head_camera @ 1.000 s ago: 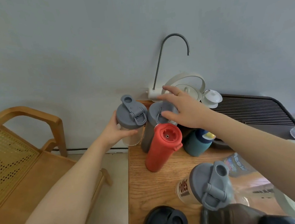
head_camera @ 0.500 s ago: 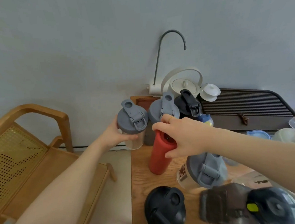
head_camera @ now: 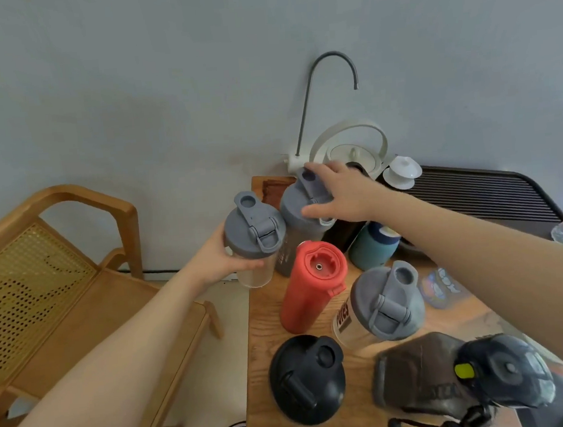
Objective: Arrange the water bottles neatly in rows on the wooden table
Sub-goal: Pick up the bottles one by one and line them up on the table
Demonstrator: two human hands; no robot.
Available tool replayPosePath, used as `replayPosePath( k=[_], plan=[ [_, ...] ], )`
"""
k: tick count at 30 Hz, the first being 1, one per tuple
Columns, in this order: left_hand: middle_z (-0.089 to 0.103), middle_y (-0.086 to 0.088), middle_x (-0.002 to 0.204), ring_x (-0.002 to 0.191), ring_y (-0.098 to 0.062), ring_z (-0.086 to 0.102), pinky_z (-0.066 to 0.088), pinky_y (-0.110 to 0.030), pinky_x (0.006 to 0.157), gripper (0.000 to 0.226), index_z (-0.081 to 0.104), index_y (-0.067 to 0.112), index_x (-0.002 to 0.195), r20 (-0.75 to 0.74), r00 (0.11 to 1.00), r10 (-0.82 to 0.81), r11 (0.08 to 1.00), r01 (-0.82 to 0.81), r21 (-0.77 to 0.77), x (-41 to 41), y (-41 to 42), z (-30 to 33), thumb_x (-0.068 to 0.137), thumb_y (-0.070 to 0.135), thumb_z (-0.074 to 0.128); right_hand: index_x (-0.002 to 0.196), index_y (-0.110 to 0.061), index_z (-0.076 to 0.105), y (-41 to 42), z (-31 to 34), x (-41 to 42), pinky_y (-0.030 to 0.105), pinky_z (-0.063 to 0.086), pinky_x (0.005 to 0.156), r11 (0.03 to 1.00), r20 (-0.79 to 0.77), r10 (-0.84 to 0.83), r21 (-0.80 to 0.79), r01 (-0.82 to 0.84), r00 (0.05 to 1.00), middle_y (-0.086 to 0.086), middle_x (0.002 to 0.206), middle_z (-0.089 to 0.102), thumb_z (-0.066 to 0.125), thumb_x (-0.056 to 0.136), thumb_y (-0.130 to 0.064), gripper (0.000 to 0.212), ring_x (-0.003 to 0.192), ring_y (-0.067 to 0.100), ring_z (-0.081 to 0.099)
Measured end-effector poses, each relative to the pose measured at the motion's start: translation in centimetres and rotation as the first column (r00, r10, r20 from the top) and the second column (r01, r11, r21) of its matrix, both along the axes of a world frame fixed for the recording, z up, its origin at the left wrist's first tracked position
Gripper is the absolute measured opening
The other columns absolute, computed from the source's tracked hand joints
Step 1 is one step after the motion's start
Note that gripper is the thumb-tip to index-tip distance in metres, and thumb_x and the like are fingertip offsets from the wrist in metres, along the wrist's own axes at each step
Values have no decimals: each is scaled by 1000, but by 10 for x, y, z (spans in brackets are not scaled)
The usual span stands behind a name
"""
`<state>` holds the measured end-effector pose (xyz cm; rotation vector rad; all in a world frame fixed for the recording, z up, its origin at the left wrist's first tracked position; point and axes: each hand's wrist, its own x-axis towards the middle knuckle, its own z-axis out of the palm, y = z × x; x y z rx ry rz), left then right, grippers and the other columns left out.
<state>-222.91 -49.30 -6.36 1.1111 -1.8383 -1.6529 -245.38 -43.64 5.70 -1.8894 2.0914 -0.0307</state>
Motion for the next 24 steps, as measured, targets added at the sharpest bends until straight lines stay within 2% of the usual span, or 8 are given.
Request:
replayPosePath(
  k=[2,5,7,9,13,17,21,24],
  plan=[
    [51,14,116,110,-7,47,41,-26,90,88,34,26,133,-29,997,77,997,-77,-10,0,0,4,62,10,82,147,-31,0,-7,-13,1,41,35,106,998,132,-14,61,5,991,15,149,26,68,75,-50,100,133,32,35],
    [52,7,121,110,-7,48,41,-21,88,83,36,23,132,-90,986,139,989,-142,-27,2,-6,12,63,8,81,145,-27,7,-11,-19,10,42,42,100,1000,214,29,-19,-25,976,15,142,33,75,70,-39,102,124,32,44],
    [52,11,117,103,3,49,40,-8,78,79,37,22,131,-112,985,134,989,-139,-38,1,-11,20,66,5,78,144,-26,8,-10,-15,11,43,46,94,996,134,82,9,-84,988,13,138,34,77,66,-38,105,115,32,50],
    [52,13,115,99,9,47,39,-3,71,78,36,21,131,-114,986,119,991,-125,-46,0,-15,24,67,5,77,143,-28,6,-3,-11,6,43,48,91,991,48,110,68,-113,993,12,139,33,78,64,-42,108,110,33,53],
    [52,9,120,105,0,48,39,-9,79,79,38,20,133,-89,993,73,996,-77,-45,-6,-18,18,66,7,79,139,-35,10,23,-7,-7,46,48,89,988,-28,88,129,-83,996,10,125,38,79,59,-52,107,100,35,57],
    [52,10,123,111,-3,48,40,-14,87,81,37,22,132,-90,996,-8,1000,7,-8,-23,-16,10,64,9,80,134,-29,13,44,-1,-22,46,50,84,982,-83,5,188,11,997,10,122,39,79,59,-46,101,93,35,57],
    [55,11,122,109,1,52,44,-11,84,84,38,22,130,-83,988,-128,991,131,38,-48,-14,4,61,13,84,133,-28,16,55,4,-27,44,49,85,970,-137,9,243,25,990,8,126,39,76,58,-56,100,99,32,55],
    [55,11,121,107,4,54,47,-13,86,87,36,29,130,-85,969,-231,970,237,61,-61,-12,1,60,11,84,134,-25,31,54,11,-28,42,39,99,987,-72,-43,155,54,996,5,133,40,59,67,-68,84,120,27,43]
  ],
)
